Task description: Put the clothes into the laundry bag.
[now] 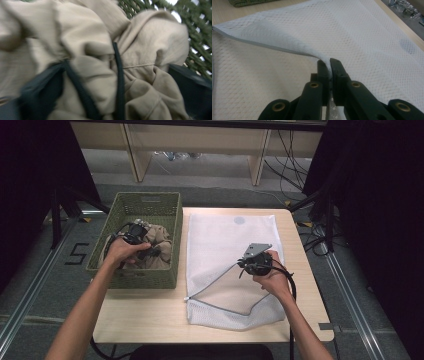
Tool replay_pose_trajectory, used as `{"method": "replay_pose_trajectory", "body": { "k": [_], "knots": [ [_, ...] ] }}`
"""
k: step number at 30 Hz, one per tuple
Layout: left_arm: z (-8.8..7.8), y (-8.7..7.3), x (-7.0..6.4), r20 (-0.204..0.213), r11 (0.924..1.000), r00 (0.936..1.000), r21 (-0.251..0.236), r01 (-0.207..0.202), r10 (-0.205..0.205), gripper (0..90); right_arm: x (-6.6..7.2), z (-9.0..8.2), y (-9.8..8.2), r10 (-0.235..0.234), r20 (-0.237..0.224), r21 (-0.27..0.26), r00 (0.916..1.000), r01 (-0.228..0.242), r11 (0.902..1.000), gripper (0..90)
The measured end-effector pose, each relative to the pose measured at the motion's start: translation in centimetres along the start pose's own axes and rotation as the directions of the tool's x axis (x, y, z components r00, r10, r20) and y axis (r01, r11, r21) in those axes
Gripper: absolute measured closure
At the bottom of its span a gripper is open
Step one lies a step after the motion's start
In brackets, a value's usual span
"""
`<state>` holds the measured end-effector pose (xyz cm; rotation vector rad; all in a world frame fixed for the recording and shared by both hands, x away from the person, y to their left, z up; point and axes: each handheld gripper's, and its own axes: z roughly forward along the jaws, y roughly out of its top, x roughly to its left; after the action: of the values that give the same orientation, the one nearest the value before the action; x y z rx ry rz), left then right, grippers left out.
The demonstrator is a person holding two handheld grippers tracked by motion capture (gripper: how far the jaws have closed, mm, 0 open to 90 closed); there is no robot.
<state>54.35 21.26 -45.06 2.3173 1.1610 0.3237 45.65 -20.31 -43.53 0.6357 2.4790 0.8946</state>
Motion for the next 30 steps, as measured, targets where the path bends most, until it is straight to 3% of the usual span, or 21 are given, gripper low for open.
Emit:
{"method": "replay_pose_trajectory", "body": {
  "k": [1,2,4,6,8,9,11,12,15,16,18,19,23,26,28,30],
  "knots": [
    [0.4,-0.1,-0.2,-0.005,0.9989,0.9992,0.026,-0.039,0.039,0.0,-0.1,0.1,0.0,-0.02,-0.006,0.001,0.9998,0.02,0.9998,87.4],
    [1.1,-0.2,-0.4,-0.039,0.9959,0.9966,0.057,-0.07,0.072,0.0,-0.1,0.1,0.0,-0.025,-0.006,0.003,0.9997,0.025,0.9997,87.4],
    [1.8,-0.5,-0.4,-0.04,0.9965,0.997,0.054,-0.064,0.066,0.0,0.0,0.0,0.0,-0.019,-0.007,0.002,0.9998,0.019,0.9998,87.5],
    [2.2,-0.8,0.0,-0.012,0.9973,0.9982,0.045,-0.058,0.059,0.0,0.1,-0.1,0.0,-0.006,-0.006,0.007,1.0,0.006,1.0,87.4],
    [2.7,-1.2,0.5,-0.004,0.9988,0.9999,0.046,-0.013,0.014,0.0,0.2,-0.1,0.0,-0.005,-0.004,0.003,1.0,0.005,1.0,87.4],
    [2.7,-1.2,0.5,-0.004,0.9988,0.9999,0.046,-0.013,0.014,0.0,0.2,0.0,0.0,-0.004,-0.002,0.002,1.0,0.004,1.0,87.4],
    [3.3,-1.7,0.1,-0.036,0.9955,0.9977,0.077,-0.055,0.058,0.1,0.1,0.0,0.0,-0.03,-0.006,0.004,0.9995,0.03,0.9996,87.4],
    [3.2,-1.7,0.1,-0.047,0.992,0.9959,0.103,-0.072,0.078,4.6,0.1,0.0,0.0,-0.028,-0.007,0.002,0.9996,0.028,0.9996,87.4],
    [2.8,-1.5,0.6,-0.077,0.9967,0.9969,0.077,0.023,-0.017,38.7,0.1,0.0,0.0,-0.026,-0.005,0.001,0.9996,0.026,0.9997,87.4],
    [2.7,-1.5,0.7,-0.076,0.9965,0.9968,0.077,0.03,-0.024,44.7,0.2,0.0,0.0,-0.025,-0.001,-0.007,0.9997,0.025,0.9997,87.4],
    [2.5,-1.4,0.8,-0.086,0.9956,0.9959,0.087,0.035,-0.028,54.3,0.2,-0.1,0.0,-0.025,-0.006,-0.003,0.9997,0.025,0.9997,87.4],
    [2.5,-1.5,0.8,-0.085,0.9958,0.9954,0.076,0.051,-0.045,56.9,0.3,-0.1,0.0,-0.02,0.003,-0.014,0.9998,0.02,0.9997,87.4],
    [2.3,-1.3,0.9,-0.09,0.9954,0.9954,0.087,0.039,-0.032,63.3,0.2,-0.2,0.0,-0.017,-0.009,0.002,0.9998,0.017,0.9999,87.5],
    [1.8,-1.2,1.0,-0.105,0.9979,0.9941,0.055,0.034,-0.028,65.7,0.1,-0.2,0.0,-0.016,-0.011,0.0,0.9998,0.016,0.9999,87.6],
    [0.8,-0.9,1.2,-0.108,0.9975,0.9919,-0.032,0.063,-0.066,66.4,0.0,-0.2,0.1,-0.028,-0.013,-0.004,0.9995,0.028,0.9996,88.1],
    [0.0,-0.7,1.3,-0.081,0.9876,0.9897,-0.113,0.109,-0.119,66.8,0.0,-0.2,0.1,-0.028,-0.014,-0.008,0.9995,0.028,0.9996,88.3]
  ]
}}
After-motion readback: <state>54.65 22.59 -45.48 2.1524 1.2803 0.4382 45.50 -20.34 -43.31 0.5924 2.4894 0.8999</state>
